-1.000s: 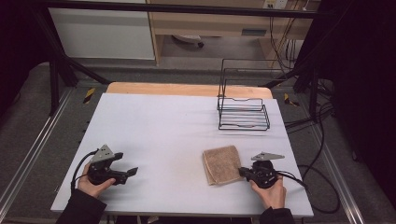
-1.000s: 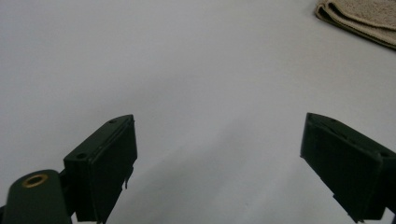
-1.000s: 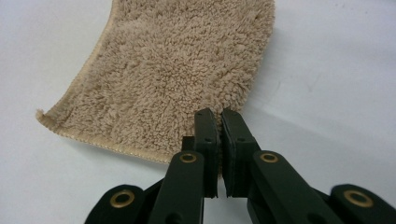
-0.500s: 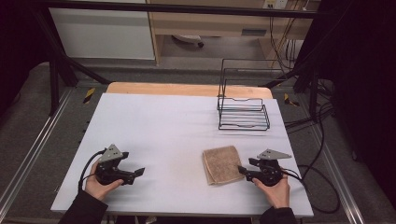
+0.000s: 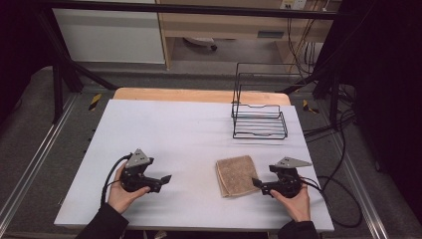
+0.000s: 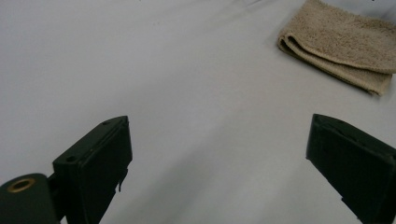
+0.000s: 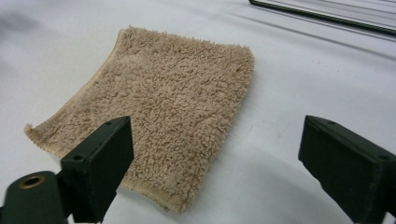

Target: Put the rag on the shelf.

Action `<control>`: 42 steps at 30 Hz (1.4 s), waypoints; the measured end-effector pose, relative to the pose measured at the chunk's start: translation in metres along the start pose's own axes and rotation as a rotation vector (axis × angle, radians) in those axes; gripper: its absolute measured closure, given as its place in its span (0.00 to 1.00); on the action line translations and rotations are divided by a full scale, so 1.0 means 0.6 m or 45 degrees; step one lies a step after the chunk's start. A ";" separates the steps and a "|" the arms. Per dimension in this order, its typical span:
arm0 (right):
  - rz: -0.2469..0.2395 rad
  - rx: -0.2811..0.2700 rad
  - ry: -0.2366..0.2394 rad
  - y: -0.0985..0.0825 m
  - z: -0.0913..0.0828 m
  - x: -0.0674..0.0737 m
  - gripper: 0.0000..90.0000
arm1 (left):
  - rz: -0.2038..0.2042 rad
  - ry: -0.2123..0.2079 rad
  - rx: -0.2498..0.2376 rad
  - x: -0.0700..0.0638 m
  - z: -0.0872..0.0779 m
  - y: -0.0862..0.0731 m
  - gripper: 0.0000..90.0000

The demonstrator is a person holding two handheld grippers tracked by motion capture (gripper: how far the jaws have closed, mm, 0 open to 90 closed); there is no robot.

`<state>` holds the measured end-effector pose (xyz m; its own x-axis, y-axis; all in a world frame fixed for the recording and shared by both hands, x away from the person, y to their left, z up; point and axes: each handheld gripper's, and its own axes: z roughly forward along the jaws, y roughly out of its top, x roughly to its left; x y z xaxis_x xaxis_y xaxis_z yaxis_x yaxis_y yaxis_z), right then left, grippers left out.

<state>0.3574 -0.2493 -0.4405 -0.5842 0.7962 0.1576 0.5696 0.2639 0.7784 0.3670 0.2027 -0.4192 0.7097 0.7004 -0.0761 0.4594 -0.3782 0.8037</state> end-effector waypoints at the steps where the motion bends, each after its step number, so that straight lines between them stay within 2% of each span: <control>1: 0.006 -0.002 -0.001 0.000 0.000 0.000 0.10 | 0.005 -0.002 0.005 -0.004 0.006 0.005 0.08; 14: 0.002 0.006 0.003 0.000 0.001 0.000 0.06 | 0.027 -0.065 0.019 -0.059 0.088 0.071 0.12; 17: -0.001 0.008 0.002 0.000 0.002 0.000 0.05 | 0.035 -0.063 0.032 -0.068 0.106 0.081 0.13; 25: -0.003 0.014 -0.002 0.000 0.003 0.000 0.06 | 0.007 -0.040 0.066 -0.085 0.152 0.100 0.19; 34: -0.001 0.011 0.002 0.000 0.003 0.000 0.06 | -0.046 -0.025 0.115 -0.096 0.204 0.114 0.34; 39: 0.000 0.011 0.004 0.000 0.003 0.000 0.06 | -0.055 -0.038 0.144 -0.104 0.230 0.120 0.42; 42: -0.004 0.007 0.005 0.000 0.003 0.000 0.06 | -0.038 -0.033 0.167 -0.112 0.243 0.122 0.50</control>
<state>0.3585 -0.2485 -0.4416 -0.5882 0.7932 0.1579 0.5713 0.2693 0.7753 0.4310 0.0397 -0.4415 0.7074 0.6972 -0.1159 0.5455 -0.4344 0.7167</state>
